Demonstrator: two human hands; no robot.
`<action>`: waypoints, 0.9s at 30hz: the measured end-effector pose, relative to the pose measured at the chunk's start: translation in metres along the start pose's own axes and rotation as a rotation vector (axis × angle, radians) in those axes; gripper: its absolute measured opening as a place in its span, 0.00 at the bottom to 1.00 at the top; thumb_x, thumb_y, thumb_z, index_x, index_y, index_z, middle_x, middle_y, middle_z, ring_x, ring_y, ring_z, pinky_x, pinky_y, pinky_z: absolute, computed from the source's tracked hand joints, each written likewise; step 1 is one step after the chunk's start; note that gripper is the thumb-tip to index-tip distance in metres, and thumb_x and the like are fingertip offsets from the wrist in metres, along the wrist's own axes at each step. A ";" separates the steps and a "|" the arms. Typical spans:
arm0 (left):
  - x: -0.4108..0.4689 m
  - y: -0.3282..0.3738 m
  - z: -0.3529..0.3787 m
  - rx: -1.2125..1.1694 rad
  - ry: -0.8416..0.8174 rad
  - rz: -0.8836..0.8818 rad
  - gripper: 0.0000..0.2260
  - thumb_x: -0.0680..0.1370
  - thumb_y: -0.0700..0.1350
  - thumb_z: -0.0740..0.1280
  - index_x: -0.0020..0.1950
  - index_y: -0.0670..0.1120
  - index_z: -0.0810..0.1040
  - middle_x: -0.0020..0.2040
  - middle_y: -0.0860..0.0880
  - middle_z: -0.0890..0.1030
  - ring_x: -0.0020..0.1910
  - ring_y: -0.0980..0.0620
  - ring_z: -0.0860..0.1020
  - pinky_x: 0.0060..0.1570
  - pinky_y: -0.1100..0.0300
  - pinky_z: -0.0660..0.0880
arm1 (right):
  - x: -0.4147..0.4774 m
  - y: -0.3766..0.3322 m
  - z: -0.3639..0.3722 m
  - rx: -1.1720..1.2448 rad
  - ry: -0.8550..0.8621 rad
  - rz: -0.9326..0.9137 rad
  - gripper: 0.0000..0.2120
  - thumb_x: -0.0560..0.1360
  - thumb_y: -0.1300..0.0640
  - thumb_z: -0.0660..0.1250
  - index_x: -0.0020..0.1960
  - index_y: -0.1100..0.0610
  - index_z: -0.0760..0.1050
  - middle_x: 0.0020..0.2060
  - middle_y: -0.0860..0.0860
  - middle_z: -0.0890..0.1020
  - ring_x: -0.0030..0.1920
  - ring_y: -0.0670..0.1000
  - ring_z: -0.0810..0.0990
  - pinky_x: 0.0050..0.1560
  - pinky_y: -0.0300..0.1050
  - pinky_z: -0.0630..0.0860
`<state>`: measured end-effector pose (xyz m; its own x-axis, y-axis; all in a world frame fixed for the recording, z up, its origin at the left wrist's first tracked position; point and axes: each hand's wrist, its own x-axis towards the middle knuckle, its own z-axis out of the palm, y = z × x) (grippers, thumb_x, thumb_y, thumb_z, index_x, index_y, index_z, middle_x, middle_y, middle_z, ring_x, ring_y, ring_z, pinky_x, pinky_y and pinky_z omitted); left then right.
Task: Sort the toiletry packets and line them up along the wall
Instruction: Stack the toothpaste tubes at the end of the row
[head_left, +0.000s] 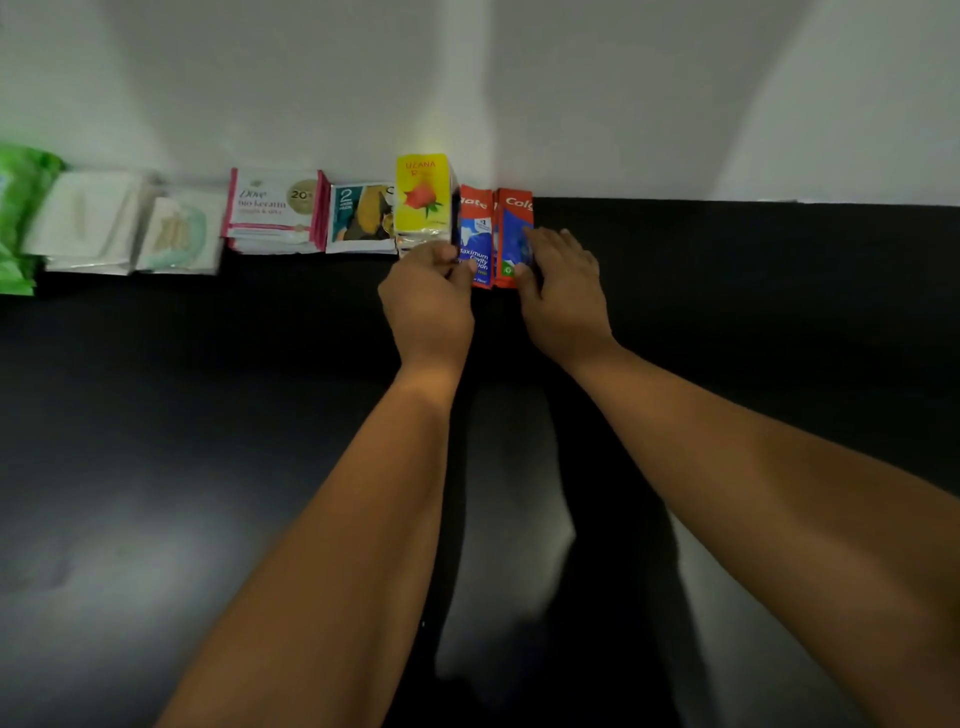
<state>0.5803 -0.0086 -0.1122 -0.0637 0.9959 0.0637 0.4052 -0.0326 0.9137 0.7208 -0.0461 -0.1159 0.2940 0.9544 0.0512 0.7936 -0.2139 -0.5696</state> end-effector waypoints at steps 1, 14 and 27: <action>0.000 0.000 0.001 0.009 0.020 0.005 0.09 0.76 0.46 0.74 0.53 0.43 0.81 0.49 0.48 0.84 0.49 0.53 0.84 0.43 0.63 0.82 | 0.002 0.000 0.001 -0.042 -0.007 -0.007 0.24 0.82 0.48 0.57 0.77 0.53 0.61 0.76 0.53 0.65 0.78 0.55 0.57 0.77 0.58 0.53; -0.011 0.004 0.004 0.141 0.153 0.054 0.11 0.78 0.52 0.71 0.54 0.45 0.83 0.50 0.51 0.85 0.48 0.60 0.82 0.37 0.79 0.69 | 0.013 -0.001 0.007 -0.211 -0.030 -0.053 0.26 0.84 0.46 0.50 0.79 0.54 0.56 0.78 0.54 0.59 0.79 0.53 0.53 0.77 0.61 0.46; -0.017 0.004 -0.003 0.198 0.002 0.135 0.12 0.79 0.47 0.69 0.61 0.44 0.82 0.56 0.48 0.85 0.55 0.56 0.82 0.45 0.77 0.69 | 0.003 -0.003 0.003 -0.258 -0.123 -0.059 0.28 0.83 0.45 0.52 0.80 0.53 0.52 0.79 0.54 0.56 0.80 0.53 0.49 0.78 0.55 0.46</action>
<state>0.5806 -0.0254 -0.1088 0.0018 0.9835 0.1808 0.5810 -0.1482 0.8003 0.7182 -0.0419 -0.1168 0.1889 0.9815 -0.0307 0.9215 -0.1880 -0.3400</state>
